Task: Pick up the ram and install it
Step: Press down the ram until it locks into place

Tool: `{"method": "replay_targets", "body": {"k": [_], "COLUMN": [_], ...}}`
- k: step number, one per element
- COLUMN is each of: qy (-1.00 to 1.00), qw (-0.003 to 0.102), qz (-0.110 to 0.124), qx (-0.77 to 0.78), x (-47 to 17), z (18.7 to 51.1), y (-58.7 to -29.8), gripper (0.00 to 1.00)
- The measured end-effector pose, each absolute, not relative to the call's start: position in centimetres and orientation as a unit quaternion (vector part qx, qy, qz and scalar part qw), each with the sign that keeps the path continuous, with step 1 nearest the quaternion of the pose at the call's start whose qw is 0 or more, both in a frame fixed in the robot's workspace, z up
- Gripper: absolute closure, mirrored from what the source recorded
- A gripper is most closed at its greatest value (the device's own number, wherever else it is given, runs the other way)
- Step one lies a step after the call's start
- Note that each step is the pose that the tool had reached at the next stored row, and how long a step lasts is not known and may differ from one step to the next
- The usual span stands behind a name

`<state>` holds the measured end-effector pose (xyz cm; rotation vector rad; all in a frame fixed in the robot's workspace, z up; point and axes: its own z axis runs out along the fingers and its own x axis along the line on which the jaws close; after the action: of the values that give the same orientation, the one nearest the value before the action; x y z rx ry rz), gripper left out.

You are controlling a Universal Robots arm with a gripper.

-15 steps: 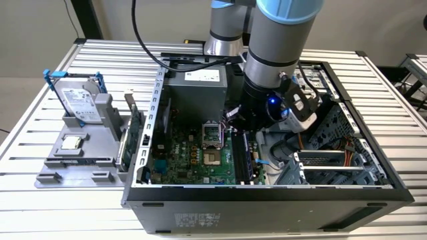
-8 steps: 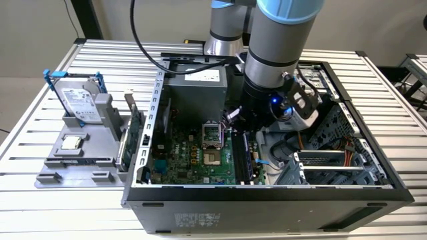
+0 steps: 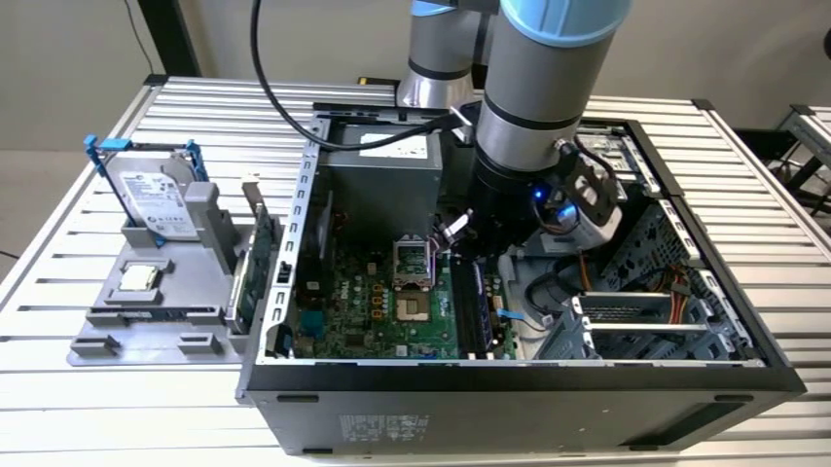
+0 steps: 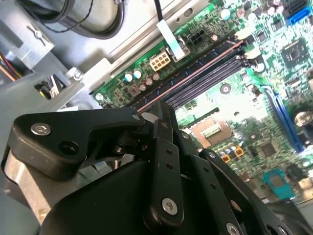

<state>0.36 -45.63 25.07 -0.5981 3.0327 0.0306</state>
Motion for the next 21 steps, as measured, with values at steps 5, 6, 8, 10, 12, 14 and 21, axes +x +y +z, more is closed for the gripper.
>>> {"method": "replay_targets", "body": {"k": [5,6,8,10,12,14,21], "qy": [0.974,0.972,0.969,0.966,0.962,0.958,0.944], "qw": [0.024,0.024,0.024,0.024,0.024,0.024,0.023], "qz": [0.009,0.009,0.009,0.009,0.009,0.009,0.01], "qx": [-0.226,-0.233,-0.245,-0.258,-0.272,-0.286,-0.33], "x": [0.36,0.36,0.36,0.36,0.36,0.36,0.35], "z": [25.07,25.07,25.06,25.06,25.06,25.07,25.07], "y": [-45.62,-45.62,-45.62,-45.62,-45.62,-45.63,-45.62], "gripper": [1.0,1.0,1.0,1.0,1.0,1.0,1.0]}}
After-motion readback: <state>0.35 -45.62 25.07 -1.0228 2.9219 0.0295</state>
